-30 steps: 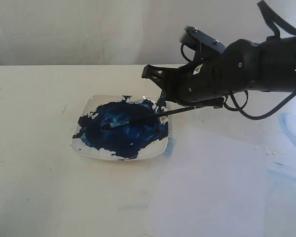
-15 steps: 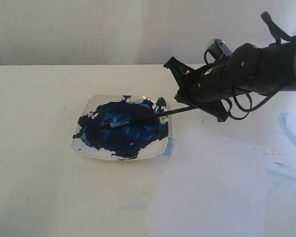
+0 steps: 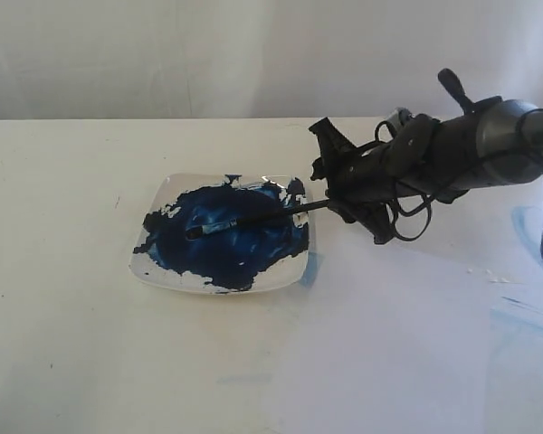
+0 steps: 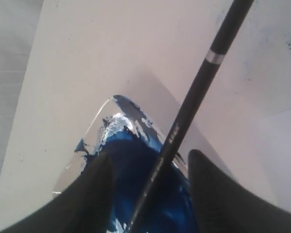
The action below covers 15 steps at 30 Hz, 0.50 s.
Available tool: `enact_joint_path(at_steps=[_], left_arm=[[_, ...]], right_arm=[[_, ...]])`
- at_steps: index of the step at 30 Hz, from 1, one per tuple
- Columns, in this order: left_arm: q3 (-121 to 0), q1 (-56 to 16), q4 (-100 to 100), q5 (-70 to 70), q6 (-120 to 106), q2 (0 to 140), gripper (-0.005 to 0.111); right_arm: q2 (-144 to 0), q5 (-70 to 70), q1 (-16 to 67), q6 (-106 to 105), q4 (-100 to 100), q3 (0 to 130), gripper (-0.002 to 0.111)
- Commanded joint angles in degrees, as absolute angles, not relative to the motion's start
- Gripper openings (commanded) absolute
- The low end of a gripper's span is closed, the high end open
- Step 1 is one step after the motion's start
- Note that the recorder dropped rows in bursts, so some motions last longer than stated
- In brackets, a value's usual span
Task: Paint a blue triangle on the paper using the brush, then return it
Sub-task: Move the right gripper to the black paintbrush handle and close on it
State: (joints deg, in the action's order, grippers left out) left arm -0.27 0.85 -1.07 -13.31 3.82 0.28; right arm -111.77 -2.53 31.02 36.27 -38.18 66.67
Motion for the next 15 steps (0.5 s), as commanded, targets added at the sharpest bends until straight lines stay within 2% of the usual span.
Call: enact_joint_path(at_steps=[1,15], left_arm=[[0.00,0.56,-0.95,-13.39,4.02,0.00,0.000],[0.00,0.56,-0.95,-13.39,4.02,0.00,0.000]], right_arm=[[-113.65,1.37,30.78,36.88,-39.24,66.79,0.046],[-118.64,6.70,30.78,42.28,-39.13,67.22,0.046]])
